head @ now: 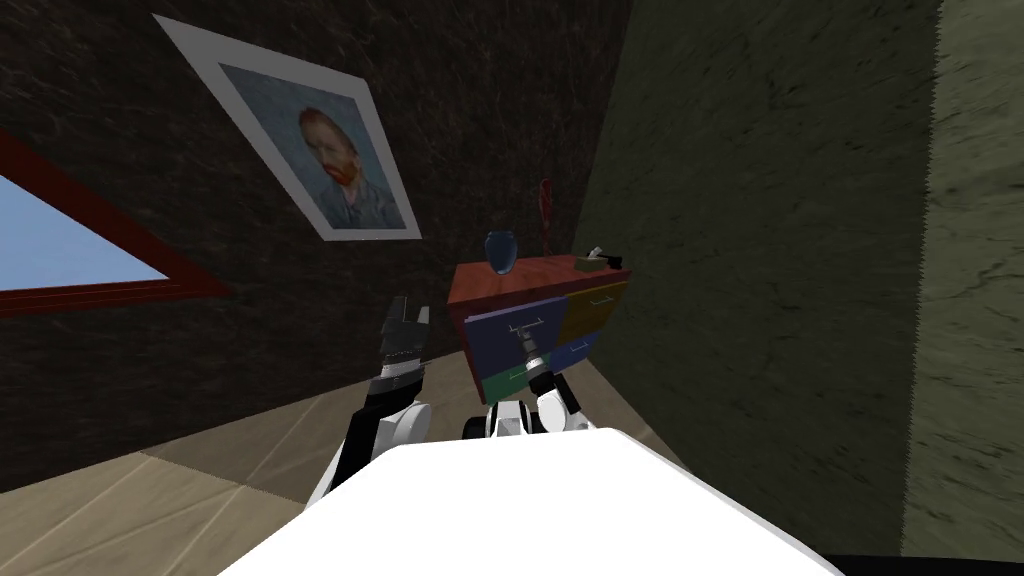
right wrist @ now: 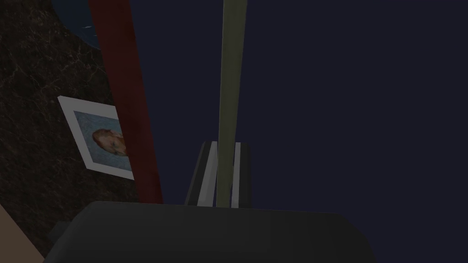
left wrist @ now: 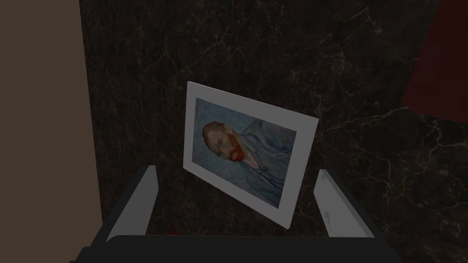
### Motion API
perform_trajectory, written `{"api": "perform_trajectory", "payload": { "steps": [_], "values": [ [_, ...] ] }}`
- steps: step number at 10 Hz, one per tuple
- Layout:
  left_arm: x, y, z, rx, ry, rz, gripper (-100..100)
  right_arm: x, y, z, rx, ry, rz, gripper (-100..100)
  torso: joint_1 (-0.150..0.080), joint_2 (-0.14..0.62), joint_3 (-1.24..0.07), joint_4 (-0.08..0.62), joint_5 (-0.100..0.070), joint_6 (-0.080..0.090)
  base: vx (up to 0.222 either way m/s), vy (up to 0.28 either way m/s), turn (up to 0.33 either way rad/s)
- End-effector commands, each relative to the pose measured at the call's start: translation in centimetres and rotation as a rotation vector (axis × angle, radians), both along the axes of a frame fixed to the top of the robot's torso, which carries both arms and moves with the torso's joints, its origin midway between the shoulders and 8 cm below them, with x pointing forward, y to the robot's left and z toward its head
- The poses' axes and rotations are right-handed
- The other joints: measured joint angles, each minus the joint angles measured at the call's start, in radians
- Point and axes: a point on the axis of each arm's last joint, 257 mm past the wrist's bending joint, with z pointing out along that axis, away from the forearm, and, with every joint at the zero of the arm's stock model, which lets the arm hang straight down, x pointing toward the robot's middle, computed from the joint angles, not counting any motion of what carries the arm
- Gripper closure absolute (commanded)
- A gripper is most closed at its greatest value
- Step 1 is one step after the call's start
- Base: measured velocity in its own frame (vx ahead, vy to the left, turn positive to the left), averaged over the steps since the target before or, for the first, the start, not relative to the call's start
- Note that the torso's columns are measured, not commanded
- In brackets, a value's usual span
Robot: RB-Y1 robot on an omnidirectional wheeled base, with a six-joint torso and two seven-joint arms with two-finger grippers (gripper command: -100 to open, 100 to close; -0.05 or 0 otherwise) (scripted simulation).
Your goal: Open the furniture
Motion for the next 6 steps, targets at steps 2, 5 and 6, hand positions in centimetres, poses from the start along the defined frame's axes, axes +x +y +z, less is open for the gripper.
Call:
{"api": "perform_trajectory", "payload": {
  "steps": [2, 5, 6],
  "values": [
    [0.0, 0.0, 0.0, 0.000, 0.000, 0.000, 0, -0.2, -3.4, 1.7, 0.055, -0.018, -0.110, 100, 0.005, 0.003, 0.001, 0.003, 0.002, -0.001, -0.070, -0.050, 0.341],
    [0.0, 0.0, 0.0, 0.000, 0.000, 0.000, 0, -0.7, -7.4, 1.2, 0.063, -0.004, -0.211, 100, 0.004, 0.004, 0.001, 0.006, 0.002, -0.002, -0.065, -0.031, 0.353],
    [0.0, 0.0, 0.0, 0.000, 0.000, 0.000, 0, -1.0, -8.8, 2.1, 0.077, -0.020, -0.254, 100, 0.005, 0.004, 0.001, 0.006, 0.002, -0.002, -0.061, -0.021, 0.359]
  ]
}}
